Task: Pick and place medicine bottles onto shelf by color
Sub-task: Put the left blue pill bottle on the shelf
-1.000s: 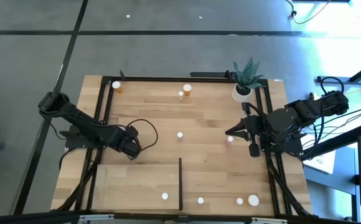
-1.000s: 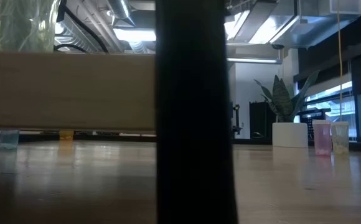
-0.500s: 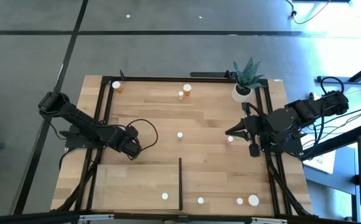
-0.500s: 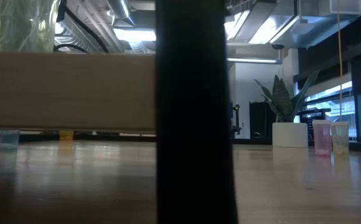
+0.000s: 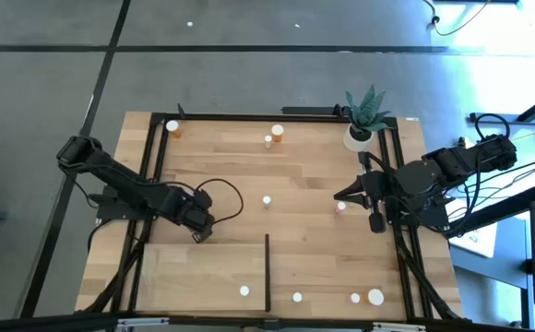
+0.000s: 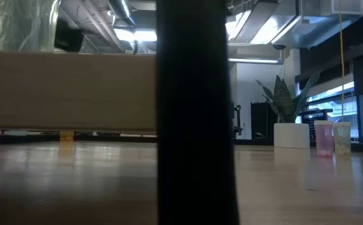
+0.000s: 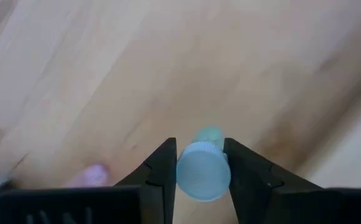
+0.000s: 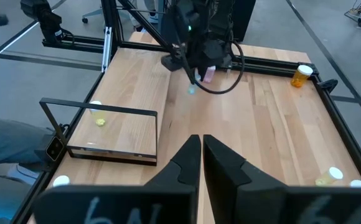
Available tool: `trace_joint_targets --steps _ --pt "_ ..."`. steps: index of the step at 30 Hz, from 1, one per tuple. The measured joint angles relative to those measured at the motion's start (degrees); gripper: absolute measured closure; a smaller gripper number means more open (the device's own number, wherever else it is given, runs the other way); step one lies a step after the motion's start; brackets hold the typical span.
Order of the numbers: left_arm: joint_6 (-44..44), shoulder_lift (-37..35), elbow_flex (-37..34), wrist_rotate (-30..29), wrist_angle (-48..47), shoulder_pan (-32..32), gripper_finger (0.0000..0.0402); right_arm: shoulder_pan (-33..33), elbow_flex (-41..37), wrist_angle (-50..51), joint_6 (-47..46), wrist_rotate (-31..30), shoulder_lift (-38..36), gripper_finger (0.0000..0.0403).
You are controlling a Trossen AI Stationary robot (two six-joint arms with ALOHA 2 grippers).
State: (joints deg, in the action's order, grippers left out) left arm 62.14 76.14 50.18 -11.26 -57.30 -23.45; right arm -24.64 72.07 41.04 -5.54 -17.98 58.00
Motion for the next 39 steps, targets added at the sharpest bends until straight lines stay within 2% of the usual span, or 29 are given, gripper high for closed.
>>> trace_joint_targets --steps 9,15,21,32,39 --pt "-5.8 0.1 9.2 -1.3 0.1 -4.2 0.0299 0.0 0.0 0.0 0.0 0.0 0.0 0.0381" --pt "-8.4 2.9 14.1 -1.0 0.7 -8.5 0.0299 0.0 0.0 0.0 0.0 0.0 0.0 0.0381" --pt "-11.6 9.6 22.1 -0.1 0.3 -12.9 0.0299 0.0 0.0 0.0 0.0 0.0 0.0 0.0381" --pt "-13.2 27.8 40.6 -0.2 -6.8 -19.3 0.03 0.0 0.0 0.2 0.0 0.0 0.0 0.0381" --pt "-12.0 34.0 46.0 -1.5 -6.7 -22.3 0.03 0.0 0.0 0.2 0.0 0.0 0.0 0.0381"
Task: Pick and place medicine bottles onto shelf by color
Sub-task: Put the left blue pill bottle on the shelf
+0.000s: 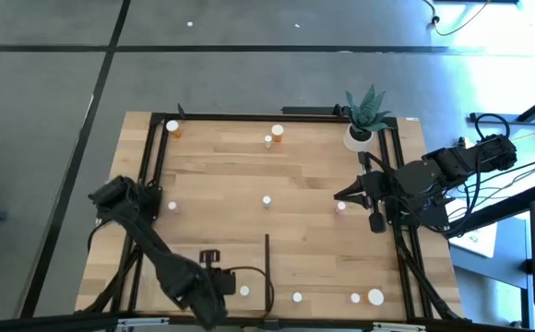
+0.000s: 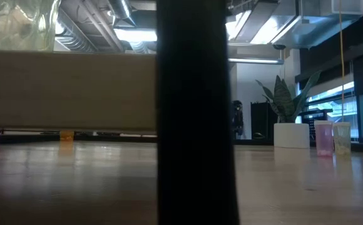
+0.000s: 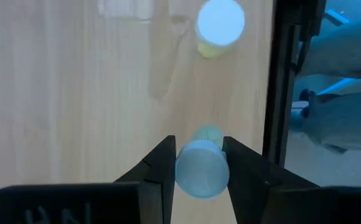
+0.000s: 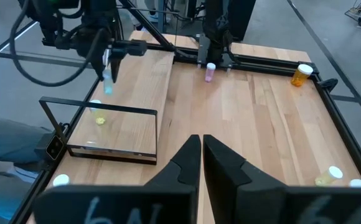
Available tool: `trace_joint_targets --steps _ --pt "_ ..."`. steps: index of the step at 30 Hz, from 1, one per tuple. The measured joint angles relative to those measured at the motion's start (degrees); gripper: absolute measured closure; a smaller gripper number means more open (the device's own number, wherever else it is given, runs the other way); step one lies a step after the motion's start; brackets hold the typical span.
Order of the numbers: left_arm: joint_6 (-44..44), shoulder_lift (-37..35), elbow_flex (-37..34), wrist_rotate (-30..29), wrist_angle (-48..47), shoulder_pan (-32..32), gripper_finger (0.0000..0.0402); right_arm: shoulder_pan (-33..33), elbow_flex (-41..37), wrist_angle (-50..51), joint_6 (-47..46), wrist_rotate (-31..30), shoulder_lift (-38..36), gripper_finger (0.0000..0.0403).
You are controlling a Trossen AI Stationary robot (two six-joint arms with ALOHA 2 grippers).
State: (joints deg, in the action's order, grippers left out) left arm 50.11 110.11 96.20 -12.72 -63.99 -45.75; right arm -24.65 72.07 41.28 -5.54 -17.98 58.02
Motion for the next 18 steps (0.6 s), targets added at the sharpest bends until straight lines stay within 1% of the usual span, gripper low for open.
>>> trace_joint_targets --steps 3,6,12,18 --pt "2.0 1.2 0.0 -0.1 0.0 -0.6 0.03 0.0 0.0 0.2 0.0 0.0 0.0 0.0381" --pt "2.2 2.2 -0.2 -0.7 0.1 -1.2 0.03 0.0 0.0 0.6 0.0 0.1 0.0 0.0381" --pt "2.2 2.8 -0.2 -2.5 0.2 -1.3 0.03 0.0 0.0 0.6 0.2 4.6 0.0 0.0381" --pt "1.9 2.8 -0.2 -2.8 0.2 -1.3 0.03 0.0 0.0 0.6 1.5 4.6 0.0 0.0381"
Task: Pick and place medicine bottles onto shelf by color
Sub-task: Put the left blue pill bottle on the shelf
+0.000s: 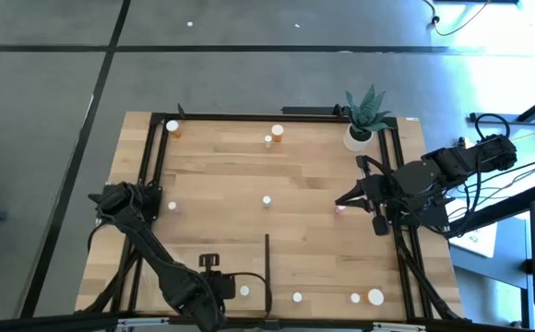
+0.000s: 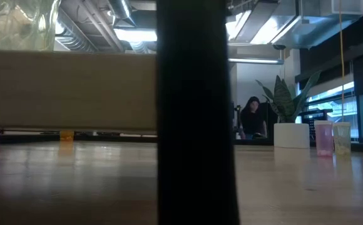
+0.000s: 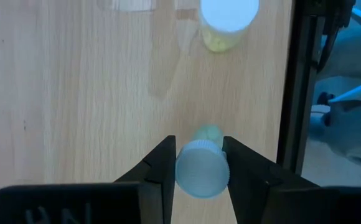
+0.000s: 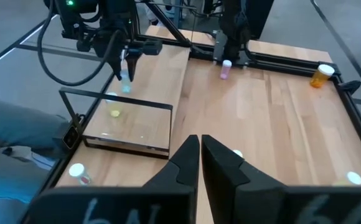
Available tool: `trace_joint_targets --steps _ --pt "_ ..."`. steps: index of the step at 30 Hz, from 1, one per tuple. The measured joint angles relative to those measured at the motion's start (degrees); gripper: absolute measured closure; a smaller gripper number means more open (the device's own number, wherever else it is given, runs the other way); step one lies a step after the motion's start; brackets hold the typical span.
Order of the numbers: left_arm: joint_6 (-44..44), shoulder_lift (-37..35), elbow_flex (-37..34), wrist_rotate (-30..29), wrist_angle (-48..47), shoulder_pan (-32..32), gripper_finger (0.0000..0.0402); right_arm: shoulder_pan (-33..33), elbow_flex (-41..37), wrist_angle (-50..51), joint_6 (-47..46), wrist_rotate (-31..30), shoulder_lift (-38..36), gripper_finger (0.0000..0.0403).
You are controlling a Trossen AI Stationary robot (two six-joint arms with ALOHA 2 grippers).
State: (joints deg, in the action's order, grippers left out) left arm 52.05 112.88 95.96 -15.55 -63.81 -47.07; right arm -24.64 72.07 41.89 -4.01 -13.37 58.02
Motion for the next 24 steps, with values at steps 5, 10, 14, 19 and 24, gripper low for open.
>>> trace_joint_targets --steps 5,10,14,19,24 --pt "-0.2 0.0 0.0 0.0 0.0 0.0 0.03 0.0 0.0 0.0 0.0 0.2 0.0 0.0381" --pt "-0.1 0.0 -0.1 -0.5 0.0 -0.7 0.03 0.0 0.0 0.0 0.0 3.4 0.0 0.0381" --pt "-0.1 0.0 -0.1 -1.5 0.1 -1.2 0.03 0.0 0.0 0.0 0.0 3.6 0.0 0.0381" --pt "-0.1 0.0 -0.1 -2.5 0.1 -1.4 0.03 0.0 0.0 -0.3 0.0 3.6 0.0 0.0381" --pt "0.0 0.0 -0.1 -3.1 0.2 -2.0 0.0299 0.0 0.0 -0.4 0.0 3.6 0.0 0.0381"
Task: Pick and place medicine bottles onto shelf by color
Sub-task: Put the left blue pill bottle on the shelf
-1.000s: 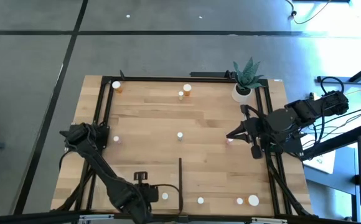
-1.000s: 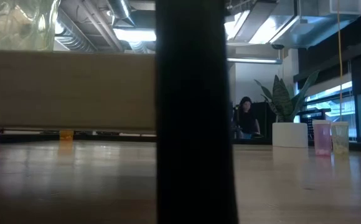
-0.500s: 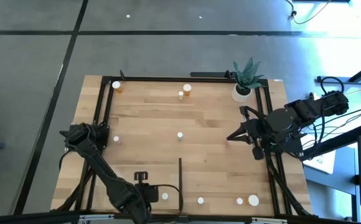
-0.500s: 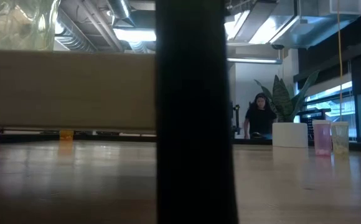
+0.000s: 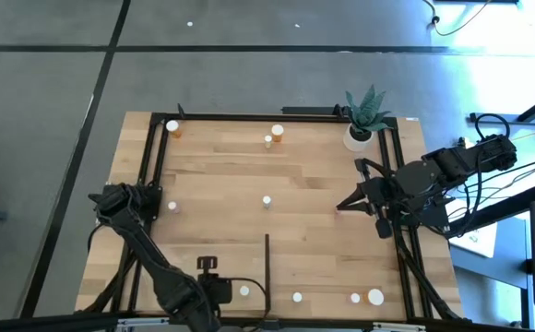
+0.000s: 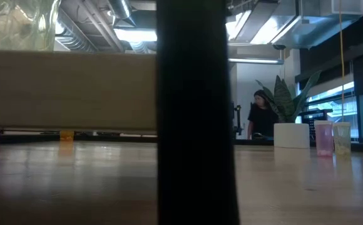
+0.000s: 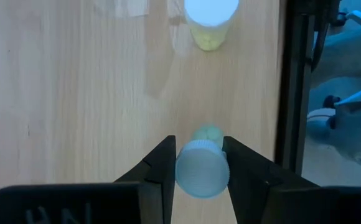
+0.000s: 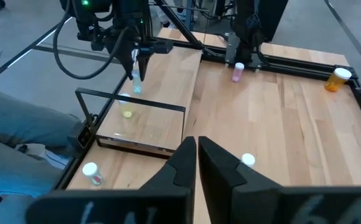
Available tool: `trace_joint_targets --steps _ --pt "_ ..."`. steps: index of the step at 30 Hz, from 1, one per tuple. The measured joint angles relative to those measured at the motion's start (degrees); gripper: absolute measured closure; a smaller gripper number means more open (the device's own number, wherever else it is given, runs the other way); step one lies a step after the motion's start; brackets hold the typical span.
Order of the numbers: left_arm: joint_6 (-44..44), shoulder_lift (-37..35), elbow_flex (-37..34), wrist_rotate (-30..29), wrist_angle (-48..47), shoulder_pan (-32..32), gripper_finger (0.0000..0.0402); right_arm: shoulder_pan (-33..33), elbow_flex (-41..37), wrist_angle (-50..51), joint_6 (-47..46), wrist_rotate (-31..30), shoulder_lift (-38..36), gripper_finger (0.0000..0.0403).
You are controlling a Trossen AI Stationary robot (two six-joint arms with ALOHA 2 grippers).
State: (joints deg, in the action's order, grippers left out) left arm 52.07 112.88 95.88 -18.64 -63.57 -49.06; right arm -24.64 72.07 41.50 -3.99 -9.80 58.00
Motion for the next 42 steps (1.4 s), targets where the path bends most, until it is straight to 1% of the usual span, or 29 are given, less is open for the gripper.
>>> trace_joint_targets --steps 18,23,31,36,42 --pt "0.3 0.0 0.0 -0.2 0.0 -0.7 0.03 0.0 0.0 0.0 0.0 0.0 0.0 0.0381" --pt "-0.7 1.7 0.0 -0.6 0.2 -0.4 0.03 0.0 0.0 0.0 0.0 0.0 0.0 0.0381" --pt "-1.4 1.9 0.0 0.0 0.6 -0.4 0.0299 0.0 0.0 -0.1 0.0 0.0 0.0 0.0381" --pt "-1.5 1.9 0.0 0.5 0.8 -0.3 0.0287 0.0 0.0 -0.1 0.0 0.0 0.0 0.0381" --pt "-1.6 2.4 -0.1 1.6 1.4 -0.4 0.026 0.0 0.0 -0.1 0.0 0.0 0.0 0.0381"
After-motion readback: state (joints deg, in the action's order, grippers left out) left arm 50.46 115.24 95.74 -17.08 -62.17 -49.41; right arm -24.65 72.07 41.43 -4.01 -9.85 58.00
